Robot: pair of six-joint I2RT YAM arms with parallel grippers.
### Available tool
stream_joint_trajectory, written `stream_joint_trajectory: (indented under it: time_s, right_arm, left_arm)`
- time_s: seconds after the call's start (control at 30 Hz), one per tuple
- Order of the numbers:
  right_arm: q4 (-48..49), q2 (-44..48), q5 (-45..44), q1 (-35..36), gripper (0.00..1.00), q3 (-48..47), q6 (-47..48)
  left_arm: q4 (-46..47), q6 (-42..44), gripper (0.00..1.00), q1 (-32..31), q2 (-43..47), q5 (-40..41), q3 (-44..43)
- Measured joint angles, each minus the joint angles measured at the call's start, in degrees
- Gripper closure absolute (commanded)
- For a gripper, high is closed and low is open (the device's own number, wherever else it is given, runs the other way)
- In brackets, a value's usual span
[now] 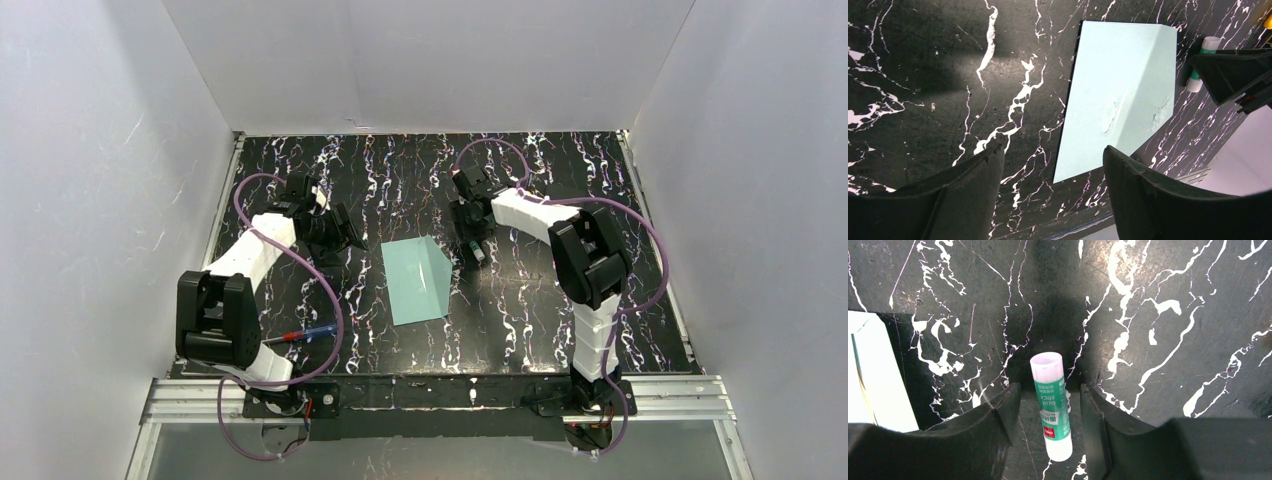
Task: Place the letter into the envelope and seal it
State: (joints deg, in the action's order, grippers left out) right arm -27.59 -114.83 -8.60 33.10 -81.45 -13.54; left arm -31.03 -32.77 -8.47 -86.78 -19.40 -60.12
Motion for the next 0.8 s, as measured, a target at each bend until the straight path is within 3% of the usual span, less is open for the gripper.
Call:
stream_joint_trajectory:
  time_s: [0.17,0.37,0.6,0.8]
  right_arm:
    - [-1.14,-0.24,0.70,-0.24,0.64,-0.31,0.31]
    - [-0.52,-0.15,1.14,-0.52,0.84,-0.04,0.00]
    - [7.87,8.20,5.77,-2.03,0.86,9.77,-2.12]
    - [25.05,22.95,16.24,-5.33,0.83,19.50,-12.59]
  left_arm:
    - [-0.79,0.28,0.29,0.79,0.28,0.04,0.00]
    - [-1.81,0.48,0.21,0.94,0.44,1.53,-0.50]
    - [-2.75,2.73,0.16,2.08,2.93,1.88,-1.25]
    - [5.35,2.89,0.18,2.21,7.28,-11.17,-1.33]
